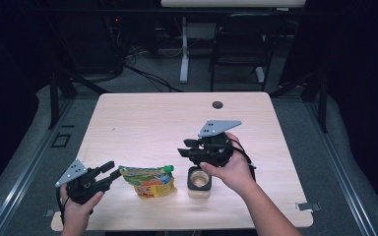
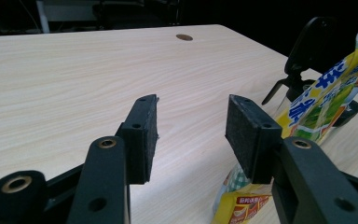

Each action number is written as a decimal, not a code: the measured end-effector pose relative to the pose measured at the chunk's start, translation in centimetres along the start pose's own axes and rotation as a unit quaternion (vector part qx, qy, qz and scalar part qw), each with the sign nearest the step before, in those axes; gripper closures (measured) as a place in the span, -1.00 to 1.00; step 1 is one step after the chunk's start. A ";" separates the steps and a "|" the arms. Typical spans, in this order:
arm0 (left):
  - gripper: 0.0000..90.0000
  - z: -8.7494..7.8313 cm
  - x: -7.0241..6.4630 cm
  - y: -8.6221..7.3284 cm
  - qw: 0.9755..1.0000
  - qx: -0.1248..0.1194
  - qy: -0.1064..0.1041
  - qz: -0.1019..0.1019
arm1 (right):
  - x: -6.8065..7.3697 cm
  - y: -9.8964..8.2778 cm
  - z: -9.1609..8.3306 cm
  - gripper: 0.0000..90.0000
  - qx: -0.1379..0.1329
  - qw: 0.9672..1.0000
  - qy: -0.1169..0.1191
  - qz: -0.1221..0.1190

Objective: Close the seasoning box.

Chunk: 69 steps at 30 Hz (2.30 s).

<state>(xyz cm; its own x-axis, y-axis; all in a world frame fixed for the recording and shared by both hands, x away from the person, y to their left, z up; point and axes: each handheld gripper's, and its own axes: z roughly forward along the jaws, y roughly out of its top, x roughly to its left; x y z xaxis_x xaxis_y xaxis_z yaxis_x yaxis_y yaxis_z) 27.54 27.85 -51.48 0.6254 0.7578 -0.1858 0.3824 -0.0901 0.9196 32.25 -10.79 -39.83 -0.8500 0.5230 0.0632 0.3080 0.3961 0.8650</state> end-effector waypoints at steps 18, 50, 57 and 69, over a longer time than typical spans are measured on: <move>0.20 0.2 0.1 -0.1 1.000 0.001 0.002 -0.003 | -2.9 -1.8 -0.8 0.43 0.002 0.999 -0.043 0.032; 0.20 0.2 0.2 -0.1 1.000 0.001 0.000 -0.003 | -6.2 -3.6 -0.7 0.63 0.008 0.992 -0.106 0.071; 0.20 0.2 0.2 -0.1 1.000 0.002 0.001 -0.004 | -6.4 -4.0 -0.3 0.70 0.013 0.991 -0.105 0.077; 0.20 0.1 0.2 -0.1 1.000 0.001 0.002 -0.005 | -6.5 -4.6 0.2 0.77 0.012 0.991 -0.105 0.083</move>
<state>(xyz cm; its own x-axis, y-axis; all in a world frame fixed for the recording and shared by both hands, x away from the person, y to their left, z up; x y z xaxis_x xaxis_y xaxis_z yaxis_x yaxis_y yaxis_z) 27.73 27.95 -51.68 0.6188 0.7613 -0.1936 0.3893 -0.0831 0.9173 36.47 -15.84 -44.36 -0.6797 0.7271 0.0970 0.4486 0.3074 0.8392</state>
